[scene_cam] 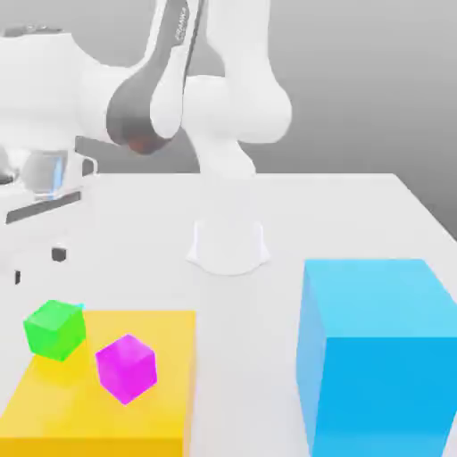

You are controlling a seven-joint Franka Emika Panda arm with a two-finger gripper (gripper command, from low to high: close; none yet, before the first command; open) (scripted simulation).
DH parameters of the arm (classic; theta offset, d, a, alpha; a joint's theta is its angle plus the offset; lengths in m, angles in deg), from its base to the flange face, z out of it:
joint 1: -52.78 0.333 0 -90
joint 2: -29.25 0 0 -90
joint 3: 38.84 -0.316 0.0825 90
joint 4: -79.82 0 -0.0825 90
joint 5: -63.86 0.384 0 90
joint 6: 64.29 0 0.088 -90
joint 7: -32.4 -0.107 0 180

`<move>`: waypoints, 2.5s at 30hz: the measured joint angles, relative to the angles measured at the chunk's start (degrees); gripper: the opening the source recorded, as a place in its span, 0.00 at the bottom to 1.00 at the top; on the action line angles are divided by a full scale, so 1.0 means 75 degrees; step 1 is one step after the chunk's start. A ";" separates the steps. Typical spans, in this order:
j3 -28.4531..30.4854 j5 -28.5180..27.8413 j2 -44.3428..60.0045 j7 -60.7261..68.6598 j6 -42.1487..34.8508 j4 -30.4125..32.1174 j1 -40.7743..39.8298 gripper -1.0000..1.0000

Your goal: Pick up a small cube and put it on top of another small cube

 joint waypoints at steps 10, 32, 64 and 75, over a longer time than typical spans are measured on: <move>0.0349 0.0153 0.1895 -0.2335 0.1361 0.0586 -0.0744 0.50; 0.0466 -0.0249 0.1430 -0.2136 0.0696 0.0443 -0.0782 0.00; 0.0573 -0.7092 0.1417 0.0967 -0.2453 -0.1561 0.0388 0.00; -0.0537 -0.6958 0.1448 0.1266 -0.3389 -0.2595 0.2583 0.00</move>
